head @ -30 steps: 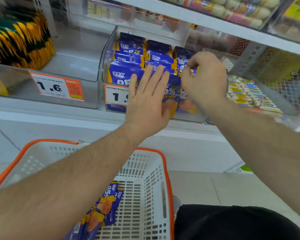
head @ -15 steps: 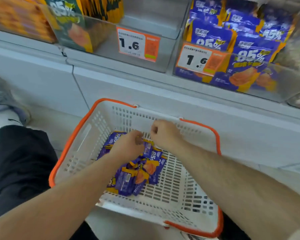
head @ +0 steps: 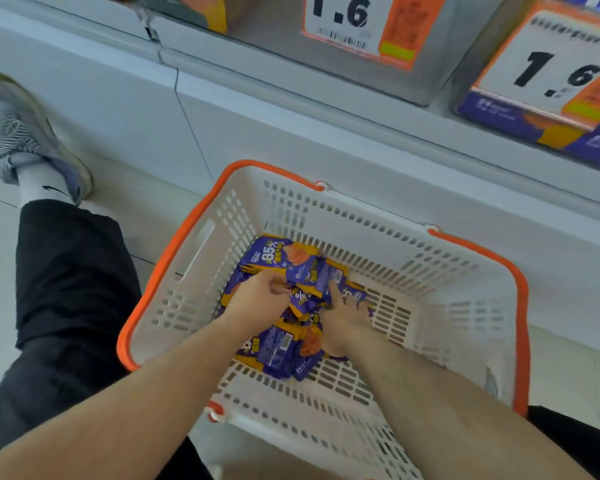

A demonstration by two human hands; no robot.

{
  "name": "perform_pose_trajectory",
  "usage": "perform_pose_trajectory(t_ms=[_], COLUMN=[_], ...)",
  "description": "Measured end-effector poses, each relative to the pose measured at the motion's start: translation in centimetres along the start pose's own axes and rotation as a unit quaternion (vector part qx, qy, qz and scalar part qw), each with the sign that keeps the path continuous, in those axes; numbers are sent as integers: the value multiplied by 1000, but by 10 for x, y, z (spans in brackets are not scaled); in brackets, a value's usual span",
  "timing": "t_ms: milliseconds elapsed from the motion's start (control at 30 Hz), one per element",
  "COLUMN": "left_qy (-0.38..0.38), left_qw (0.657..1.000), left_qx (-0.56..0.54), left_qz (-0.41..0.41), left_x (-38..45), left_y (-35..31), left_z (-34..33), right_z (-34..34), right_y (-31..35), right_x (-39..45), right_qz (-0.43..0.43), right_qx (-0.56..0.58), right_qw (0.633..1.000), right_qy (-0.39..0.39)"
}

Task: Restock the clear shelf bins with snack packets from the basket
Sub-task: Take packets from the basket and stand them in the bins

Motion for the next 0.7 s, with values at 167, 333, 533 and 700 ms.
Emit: perform_pose_trajectory(t_ms=[167,333,533,700], left_qy=[-15,-27,19,121], left_qw=[990,969,943,913], left_qx=[-116,-209,-291,-367], left_qz=[83,130,159,132], left_x=[0,-3,-15,-40], left_y=[15,18,-12,-57], left_z=[1,0,-33,-70], right_z=[13,46,78,89], right_y=[5,-9,-70,-99], right_x=[4,-17,-49,-100], right_qz=[6,-11,-129,-88], right_qx=[-38,1,355,642], right_qw=[999,986,911,747], right_qy=[-39,-165,-164,-149])
Point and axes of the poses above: each hand's wrist, its own x-axis towards the middle knuckle, its own z-axis out of the back of the hand, y = z × x, the point moved 6 cm from there along x, towards the middle knuckle, and after that the axes turned 2 degrees about -y, right-handed, at the moved point
